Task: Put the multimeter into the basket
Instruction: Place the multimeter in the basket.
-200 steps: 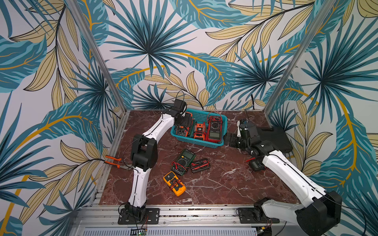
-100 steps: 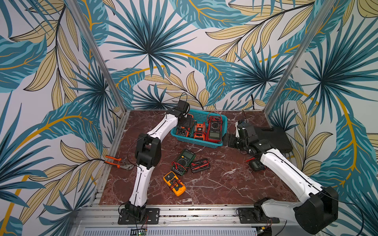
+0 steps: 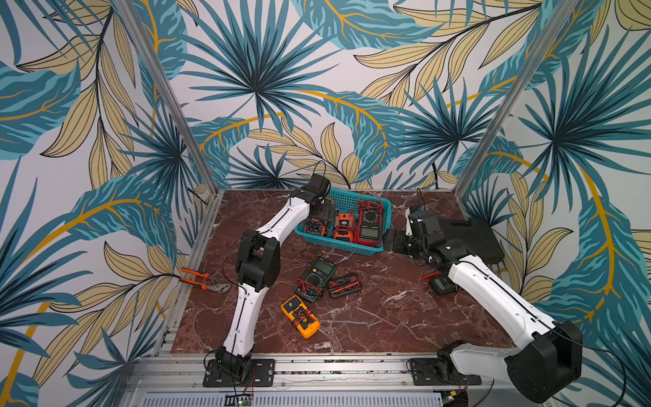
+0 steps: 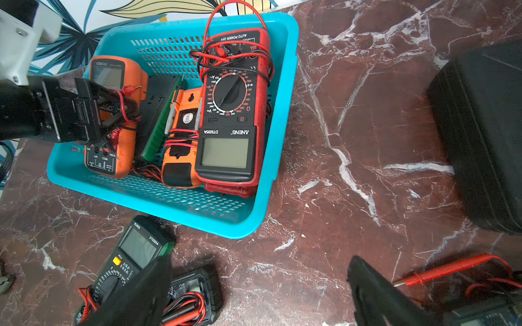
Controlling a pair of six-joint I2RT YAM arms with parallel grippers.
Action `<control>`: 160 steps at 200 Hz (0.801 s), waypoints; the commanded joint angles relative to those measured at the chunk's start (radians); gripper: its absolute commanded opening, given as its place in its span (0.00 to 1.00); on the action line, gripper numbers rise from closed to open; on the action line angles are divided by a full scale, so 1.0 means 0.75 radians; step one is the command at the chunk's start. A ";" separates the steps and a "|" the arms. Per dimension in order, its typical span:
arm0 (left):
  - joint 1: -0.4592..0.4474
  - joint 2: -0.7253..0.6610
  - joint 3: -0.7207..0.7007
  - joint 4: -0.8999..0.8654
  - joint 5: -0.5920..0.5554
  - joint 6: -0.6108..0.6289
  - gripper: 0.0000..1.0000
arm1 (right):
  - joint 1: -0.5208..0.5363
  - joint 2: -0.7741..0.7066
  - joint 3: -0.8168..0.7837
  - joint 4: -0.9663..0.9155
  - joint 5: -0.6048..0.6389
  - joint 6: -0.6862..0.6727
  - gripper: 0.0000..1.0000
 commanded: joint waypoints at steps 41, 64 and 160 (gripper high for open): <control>-0.006 -0.011 0.047 0.029 -0.077 -0.012 1.00 | 0.007 0.001 0.019 -0.033 0.018 0.015 1.00; -0.006 -0.028 0.047 0.019 -0.100 -0.012 1.00 | 0.008 -0.015 0.013 -0.042 0.022 0.017 1.00; -0.033 -0.323 -0.130 0.089 -0.064 -0.016 1.00 | 0.008 -0.034 0.029 -0.050 0.012 0.006 0.99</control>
